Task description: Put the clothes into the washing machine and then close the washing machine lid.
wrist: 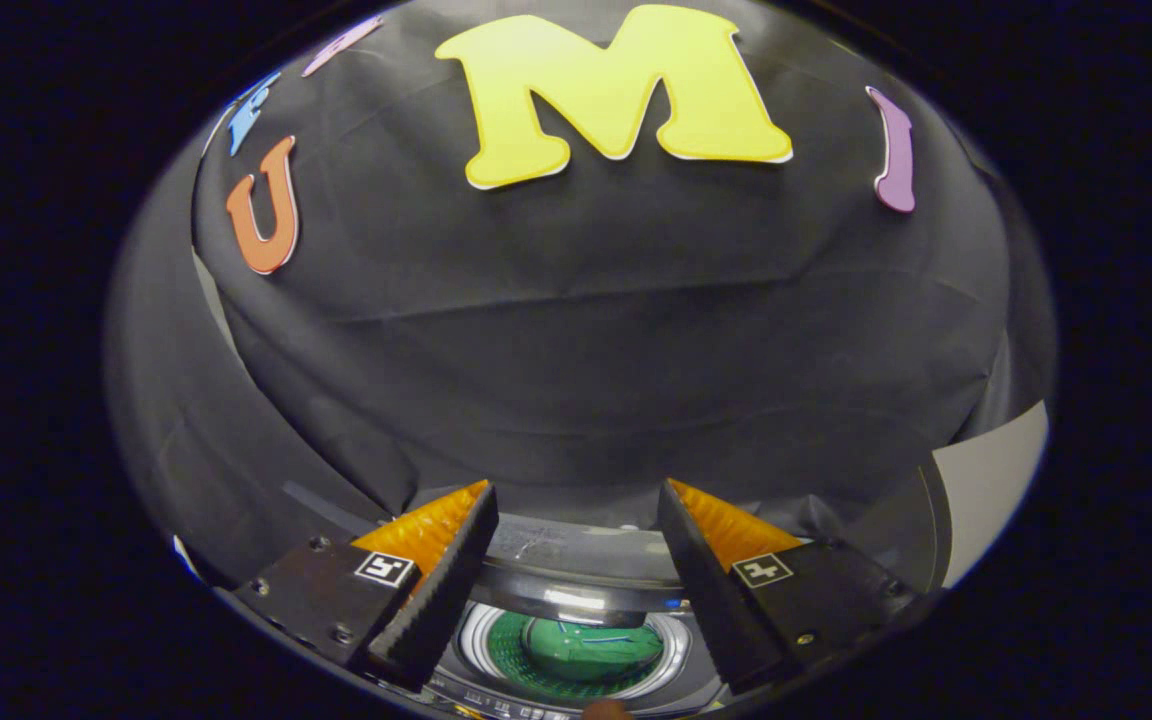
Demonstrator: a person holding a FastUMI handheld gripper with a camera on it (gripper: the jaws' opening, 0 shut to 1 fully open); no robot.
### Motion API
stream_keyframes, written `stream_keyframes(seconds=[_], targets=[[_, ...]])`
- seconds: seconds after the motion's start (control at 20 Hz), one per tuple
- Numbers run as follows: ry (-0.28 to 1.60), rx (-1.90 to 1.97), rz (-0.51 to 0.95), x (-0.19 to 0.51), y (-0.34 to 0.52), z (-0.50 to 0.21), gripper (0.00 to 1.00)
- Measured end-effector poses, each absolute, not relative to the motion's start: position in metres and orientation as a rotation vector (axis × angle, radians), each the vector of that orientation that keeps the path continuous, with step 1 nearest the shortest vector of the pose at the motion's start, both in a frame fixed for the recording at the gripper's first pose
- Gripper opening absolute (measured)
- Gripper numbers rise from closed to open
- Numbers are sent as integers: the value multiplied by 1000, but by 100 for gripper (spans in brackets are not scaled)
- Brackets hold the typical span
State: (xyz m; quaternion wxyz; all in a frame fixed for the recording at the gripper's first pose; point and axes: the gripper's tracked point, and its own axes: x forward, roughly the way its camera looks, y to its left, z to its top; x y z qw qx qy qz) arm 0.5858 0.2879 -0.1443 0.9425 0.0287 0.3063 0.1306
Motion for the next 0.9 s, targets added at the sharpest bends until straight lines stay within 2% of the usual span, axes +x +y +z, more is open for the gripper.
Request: stream_keyframes(seconds=[0.45, 0.75, 0.9], targets=[[560, 49, 275, 549, 287, -152, 100], [627, 77, 277, 495, 282, -177, 100], [579, 67, 293, 464, 279, -177, 98]])
